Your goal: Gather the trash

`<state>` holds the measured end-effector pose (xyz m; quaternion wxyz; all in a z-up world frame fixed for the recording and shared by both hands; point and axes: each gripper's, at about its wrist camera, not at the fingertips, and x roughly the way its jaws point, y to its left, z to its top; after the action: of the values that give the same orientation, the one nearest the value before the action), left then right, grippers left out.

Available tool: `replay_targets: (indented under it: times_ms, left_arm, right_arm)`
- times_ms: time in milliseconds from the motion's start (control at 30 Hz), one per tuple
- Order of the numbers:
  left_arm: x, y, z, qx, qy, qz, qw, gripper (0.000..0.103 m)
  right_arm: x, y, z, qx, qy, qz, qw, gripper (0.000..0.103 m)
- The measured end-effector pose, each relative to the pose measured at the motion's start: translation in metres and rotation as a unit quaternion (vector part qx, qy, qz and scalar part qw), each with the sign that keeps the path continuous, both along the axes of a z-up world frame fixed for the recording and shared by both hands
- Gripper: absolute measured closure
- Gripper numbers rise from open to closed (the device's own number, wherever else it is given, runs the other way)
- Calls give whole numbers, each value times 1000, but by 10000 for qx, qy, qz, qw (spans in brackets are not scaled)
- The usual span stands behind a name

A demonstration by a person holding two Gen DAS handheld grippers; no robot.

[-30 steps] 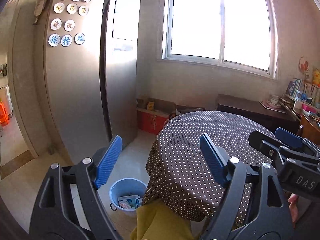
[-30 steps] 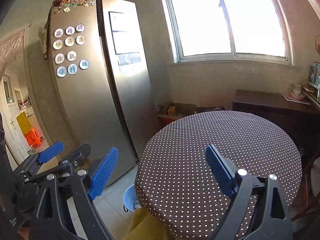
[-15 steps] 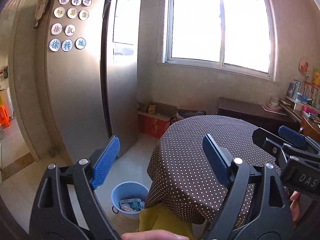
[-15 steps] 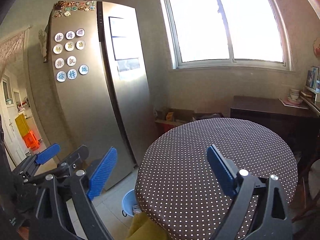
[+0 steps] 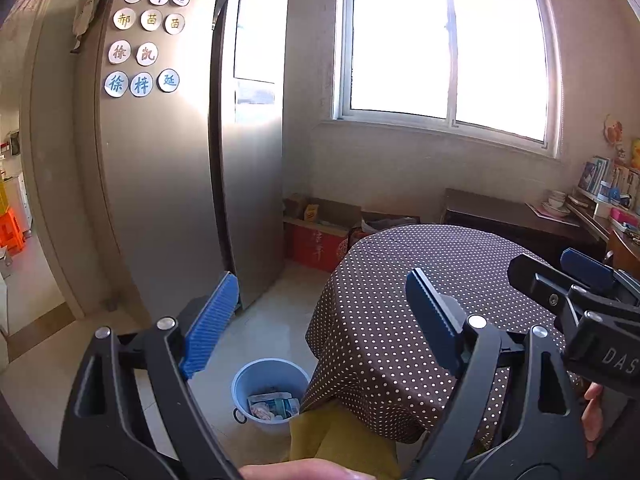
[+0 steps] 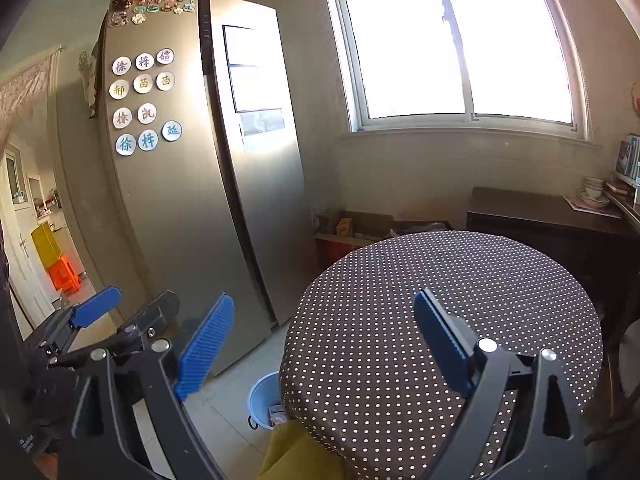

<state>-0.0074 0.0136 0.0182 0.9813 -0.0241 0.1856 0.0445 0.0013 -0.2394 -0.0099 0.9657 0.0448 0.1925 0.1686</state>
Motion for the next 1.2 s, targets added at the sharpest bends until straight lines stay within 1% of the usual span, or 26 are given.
replay_targets:
  times_ms: [267,433,633,733,900,1200]
  left_arm:
    - [-2,5,-1,-8,62,72,10000,19]
    - [-1,8,-3,57,111,132,9998,19]
    - [3,20,-7,-45,261,117,9996,19]
    - [5,28,-9,-64,313,58,9995,19]
    - [12,46,-13,-206,381,-120,9990,19]
    - [19,60,-18,-203,388,-336,9985,19]
  right_arm:
    - [0,5,-2,-8,42,69,10000,13]
    - [3,9,-6,22,134,114,9998,13]
    - [7,20,-10,9,255,128,9996,13]
    - [7,27,-11,-25,262,62,9996,13]
    - [7,43,-11,-169,244,-90,9995,13]
    - [9,58,-18,-200,359,-249,9988,13]
